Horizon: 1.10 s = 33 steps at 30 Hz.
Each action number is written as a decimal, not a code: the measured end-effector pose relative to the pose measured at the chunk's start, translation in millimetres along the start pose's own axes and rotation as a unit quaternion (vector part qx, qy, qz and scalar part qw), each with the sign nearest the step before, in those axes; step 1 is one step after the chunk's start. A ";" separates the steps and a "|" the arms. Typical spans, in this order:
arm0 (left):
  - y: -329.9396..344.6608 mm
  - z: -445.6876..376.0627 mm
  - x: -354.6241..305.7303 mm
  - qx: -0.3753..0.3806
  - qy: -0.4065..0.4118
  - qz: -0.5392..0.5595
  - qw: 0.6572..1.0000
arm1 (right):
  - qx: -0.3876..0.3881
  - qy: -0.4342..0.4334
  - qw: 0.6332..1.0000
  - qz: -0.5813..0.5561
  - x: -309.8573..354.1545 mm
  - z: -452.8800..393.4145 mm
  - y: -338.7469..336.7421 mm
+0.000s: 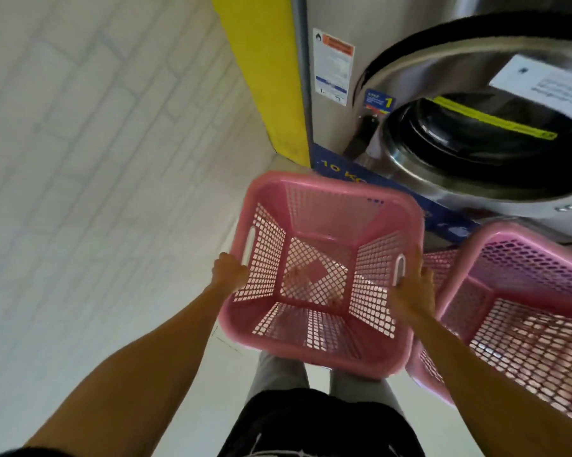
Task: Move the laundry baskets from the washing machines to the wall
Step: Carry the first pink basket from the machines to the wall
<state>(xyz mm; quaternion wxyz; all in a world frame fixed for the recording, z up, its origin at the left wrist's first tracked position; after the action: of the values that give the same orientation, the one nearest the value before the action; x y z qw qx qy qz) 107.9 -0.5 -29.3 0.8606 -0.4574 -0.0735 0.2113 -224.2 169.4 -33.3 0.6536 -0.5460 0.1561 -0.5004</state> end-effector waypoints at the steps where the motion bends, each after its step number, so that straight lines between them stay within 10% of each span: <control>1: 2.6 12.0 13.5 -0.017 -0.014 0.018 1.000 | 0.007 -0.028 1.000 -0.003 3.8 0.0 -4.1; 10: 8.9 117.2 126.2 -0.091 0.049 0.113 0.988 | 0.078 -0.223 0.969 0.070 39.4 20.3 -1.7; 16: 19.6 172.8 210.3 -0.155 -0.062 0.175 0.970 | 0.100 -0.328 0.932 0.116 86.3 62.6 21.0; 33: 164.8 432.5 484.1 -0.209 -0.312 0.314 0.872 | 0.185 -0.701 0.653 0.220 116.1 387.7 71.1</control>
<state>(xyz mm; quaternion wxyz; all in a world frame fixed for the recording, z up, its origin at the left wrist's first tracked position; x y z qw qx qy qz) 356.3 616.4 50.3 0.5656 -0.5363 -0.2333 0.5814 153.5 282.9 82.2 0.7472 -0.5522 -0.3282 0.1708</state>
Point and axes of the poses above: each hand's wrist, its own z-axis away from the middle knuckle, its own y-axis out of the palm, x = y × z, the point moved 2 cm from there along -z, towards the middle knuckle, and after that the axes turned 12 degrees about -x, right-handed, at the moved point
